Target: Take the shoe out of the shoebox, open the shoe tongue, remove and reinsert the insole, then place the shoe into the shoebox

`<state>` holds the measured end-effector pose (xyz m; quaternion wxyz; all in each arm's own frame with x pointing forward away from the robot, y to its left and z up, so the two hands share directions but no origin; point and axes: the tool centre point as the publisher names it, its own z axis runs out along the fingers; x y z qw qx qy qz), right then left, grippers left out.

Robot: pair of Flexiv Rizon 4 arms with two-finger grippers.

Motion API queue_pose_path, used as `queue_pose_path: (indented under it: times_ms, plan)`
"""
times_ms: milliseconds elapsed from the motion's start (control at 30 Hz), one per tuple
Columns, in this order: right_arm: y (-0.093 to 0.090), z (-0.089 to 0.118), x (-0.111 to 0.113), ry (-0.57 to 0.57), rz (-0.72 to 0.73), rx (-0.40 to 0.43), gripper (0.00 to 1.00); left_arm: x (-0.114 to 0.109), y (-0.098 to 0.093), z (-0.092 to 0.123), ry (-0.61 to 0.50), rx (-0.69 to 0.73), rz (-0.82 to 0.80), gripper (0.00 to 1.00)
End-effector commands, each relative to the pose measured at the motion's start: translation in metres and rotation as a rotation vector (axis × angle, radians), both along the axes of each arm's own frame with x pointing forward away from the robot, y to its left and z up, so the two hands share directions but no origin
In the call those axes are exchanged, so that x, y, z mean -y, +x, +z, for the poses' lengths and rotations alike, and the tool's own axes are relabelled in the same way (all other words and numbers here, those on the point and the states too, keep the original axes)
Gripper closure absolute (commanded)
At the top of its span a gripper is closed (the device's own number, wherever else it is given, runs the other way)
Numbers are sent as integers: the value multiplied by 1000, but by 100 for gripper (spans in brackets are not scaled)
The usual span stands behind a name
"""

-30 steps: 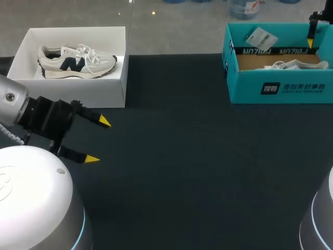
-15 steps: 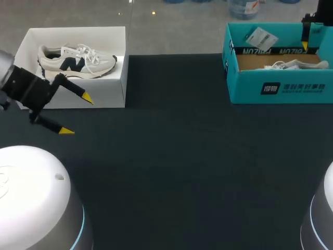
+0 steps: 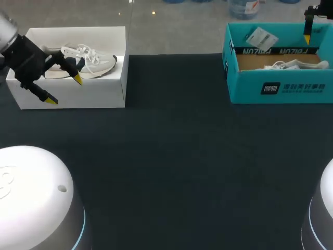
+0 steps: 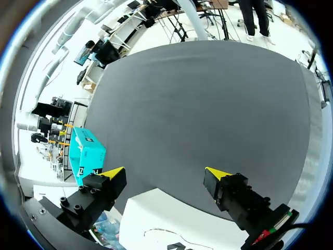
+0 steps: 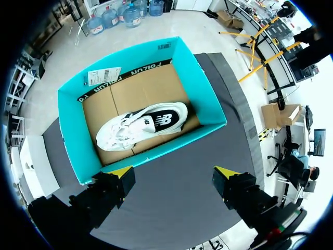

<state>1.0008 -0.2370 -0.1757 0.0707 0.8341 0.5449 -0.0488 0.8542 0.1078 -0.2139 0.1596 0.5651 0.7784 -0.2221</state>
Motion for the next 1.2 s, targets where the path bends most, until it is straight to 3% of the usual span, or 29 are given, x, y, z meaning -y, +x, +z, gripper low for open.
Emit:
queue_pose_path:
  times_ms: [33,533,667,767,933,1200]
  plan:
    - [-1,0,0,0,0,5,0,4,-1,3,185,34,-61,0]
    - [-1,0,0,0,0,5,0,4,-1,3,185,34,-61,0]
    - [-1,0,0,0,0,5,0,-5,24,12,303,202,-163,0]
    - [-1,0,0,0,0,5,0,-24,49,11,397,267,-171,0]
    - [-1,0,0,0,0,5,0,-56,94,1,486,250,-198,0]
    - [-1,0,0,0,0,5,0,-93,162,-15,499,172,-266,0]
